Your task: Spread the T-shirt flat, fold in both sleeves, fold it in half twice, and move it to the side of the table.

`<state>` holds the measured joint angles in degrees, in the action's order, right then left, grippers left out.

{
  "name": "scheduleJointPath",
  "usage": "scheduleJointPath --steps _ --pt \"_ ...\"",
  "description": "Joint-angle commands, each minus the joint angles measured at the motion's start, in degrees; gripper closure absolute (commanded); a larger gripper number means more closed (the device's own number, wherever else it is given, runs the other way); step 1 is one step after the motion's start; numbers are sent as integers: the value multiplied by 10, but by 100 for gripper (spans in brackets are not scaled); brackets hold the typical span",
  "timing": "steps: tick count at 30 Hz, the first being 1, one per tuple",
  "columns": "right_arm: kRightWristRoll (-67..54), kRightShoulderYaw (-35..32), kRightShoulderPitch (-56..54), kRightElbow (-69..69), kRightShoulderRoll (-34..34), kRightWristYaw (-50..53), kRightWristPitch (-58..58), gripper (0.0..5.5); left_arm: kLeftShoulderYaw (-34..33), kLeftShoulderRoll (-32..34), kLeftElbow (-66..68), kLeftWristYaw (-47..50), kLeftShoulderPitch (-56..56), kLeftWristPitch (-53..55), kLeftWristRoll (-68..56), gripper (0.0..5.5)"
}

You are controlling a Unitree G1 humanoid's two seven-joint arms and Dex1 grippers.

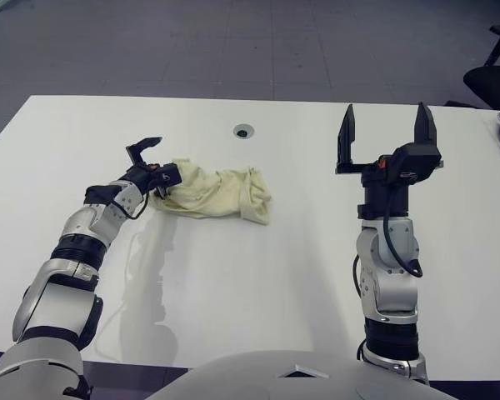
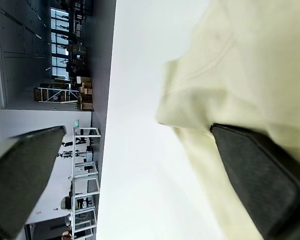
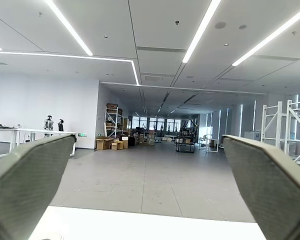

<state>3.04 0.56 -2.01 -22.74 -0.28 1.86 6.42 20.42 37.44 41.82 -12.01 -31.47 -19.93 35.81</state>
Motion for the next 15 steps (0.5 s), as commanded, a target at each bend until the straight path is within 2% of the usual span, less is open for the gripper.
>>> scheduleJointPath --steps 1,4,15 --pt "-1 -3 -4 -2 1 2 -7 10 50 -40 -35 -67 86 -22 -15 11" --pt "5 -2 -2 -8 3 8 -10 10 50 -55 -115 -80 138 -5 -48 11" --pt "26 17 -1 -49 18 21 -39 10 7 -17 -503 -142 361 179 -80 11"
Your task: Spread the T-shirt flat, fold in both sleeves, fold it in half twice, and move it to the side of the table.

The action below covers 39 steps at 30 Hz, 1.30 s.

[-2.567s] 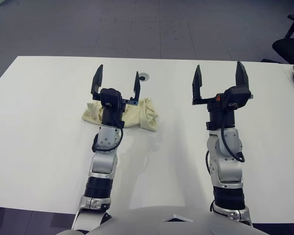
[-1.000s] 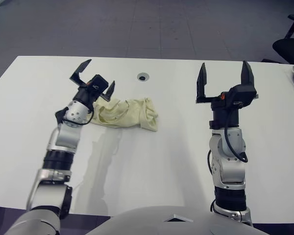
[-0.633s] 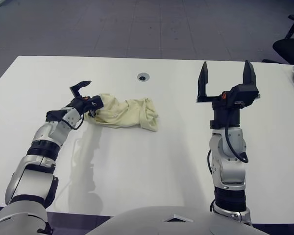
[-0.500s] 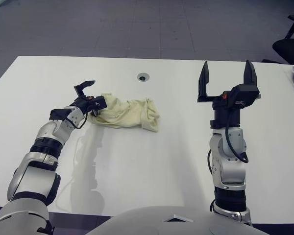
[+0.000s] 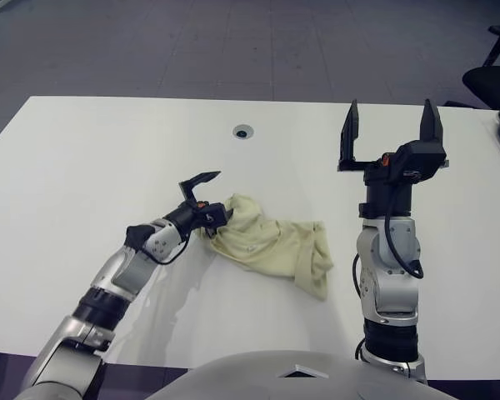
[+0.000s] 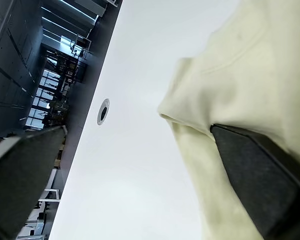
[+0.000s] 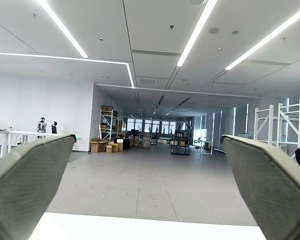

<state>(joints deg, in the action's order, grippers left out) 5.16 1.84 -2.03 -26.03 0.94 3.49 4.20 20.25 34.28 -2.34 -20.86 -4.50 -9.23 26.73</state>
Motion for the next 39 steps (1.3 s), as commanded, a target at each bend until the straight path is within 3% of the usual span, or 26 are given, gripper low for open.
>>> scheduleJointPath --steps 1,11,17,20,25,33,39 --pt "6 5 0 -18 7 5 -18 10 6 14 -84 -57 102 85 10 11" --pt "1 -3 -15 -8 -1 -1 -31 10 -75 -9 -229 -73 126 180 -49 11" --pt "1 -5 -17 -2 -4 -4 -29 10 -182 -49 -256 -94 72 239 -203 11" --pt "-1 -5 -21 0 -4 -7 -31 10 -225 -24 -257 -136 58 215 -270 11" --pt "-6 -1 -29 4 -5 -13 -35 10 -264 42 -169 -285 57 79 -373 11" --pt "-22 0 -39 15 -10 -31 -38 10 -220 129 -105 -575 105 58 -526 11" --pt "-31 7 -37 16 -16 -49 -52 10 -126 119 -30 -608 51 52 -444 11"
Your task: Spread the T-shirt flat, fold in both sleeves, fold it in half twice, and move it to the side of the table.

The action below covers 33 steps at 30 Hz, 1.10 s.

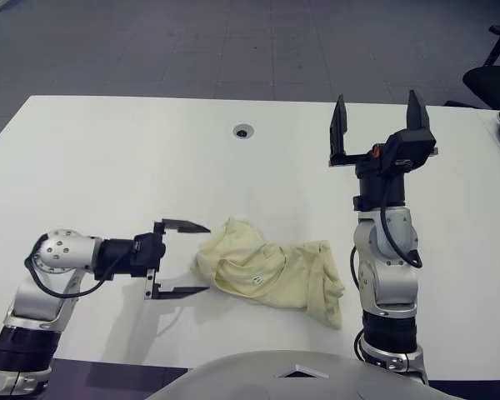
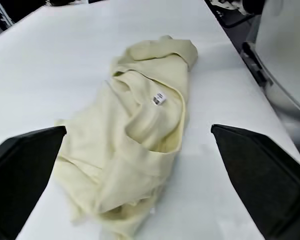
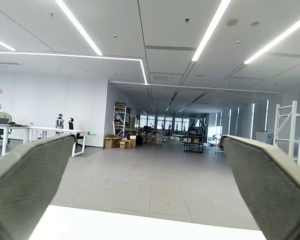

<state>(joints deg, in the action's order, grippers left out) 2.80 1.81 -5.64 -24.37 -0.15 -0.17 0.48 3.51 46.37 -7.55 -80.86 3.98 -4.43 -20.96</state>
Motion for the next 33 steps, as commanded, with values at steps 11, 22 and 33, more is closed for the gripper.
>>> scheduleJointPath --steps 11,22,33 --pt "-6 19 5 -14 -4 -16 -22 10 112 -29 55 -4 -55 10 62 11" --pt "-5 19 6 -18 -5 -12 -25 10 103 -14 38 -32 -49 12 30 11" --pt "-4 21 9 -21 -6 -13 -28 10 82 -5 40 -35 -47 8 20 105"
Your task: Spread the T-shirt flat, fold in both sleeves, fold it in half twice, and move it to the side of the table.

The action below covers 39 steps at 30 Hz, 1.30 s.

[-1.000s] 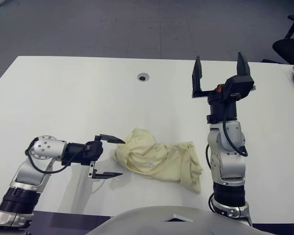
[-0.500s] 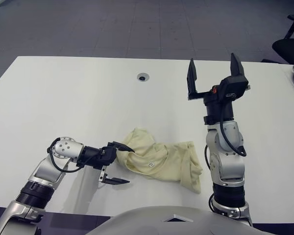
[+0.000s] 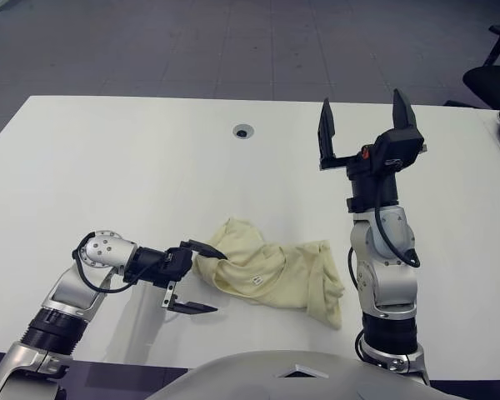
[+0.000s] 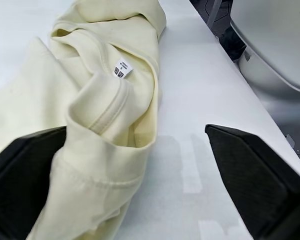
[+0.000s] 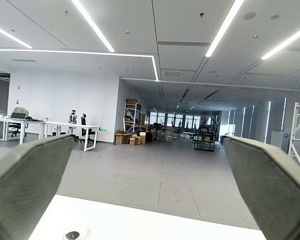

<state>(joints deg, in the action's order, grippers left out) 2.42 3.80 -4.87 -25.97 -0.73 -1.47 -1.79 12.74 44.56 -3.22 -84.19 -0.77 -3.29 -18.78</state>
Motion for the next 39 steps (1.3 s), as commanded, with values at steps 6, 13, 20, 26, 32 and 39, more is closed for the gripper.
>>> scheduleJointPath --steps 6,13,20,26,32,39 --pt "0 3 0 -5 1 1 -6 10 -14 13 14 -1 -4 -11 6 210" --pt "1 4 1 -7 1 1 -9 10 -6 5 36 7 -11 -21 21 320" --pt "1 5 0 -6 1 0 -8 10 -16 7 32 7 -12 -19 10 448" --pt "1 6 -1 -5 1 0 -8 10 -20 2 34 8 -11 -22 2 548" --pt "2 7 1 -9 1 0 -10 10 -27 -5 25 9 -12 -17 -17 549" --pt "0 8 0 -11 -1 -5 -16 10 -37 -11 -29 31 9 -24 -26 549"
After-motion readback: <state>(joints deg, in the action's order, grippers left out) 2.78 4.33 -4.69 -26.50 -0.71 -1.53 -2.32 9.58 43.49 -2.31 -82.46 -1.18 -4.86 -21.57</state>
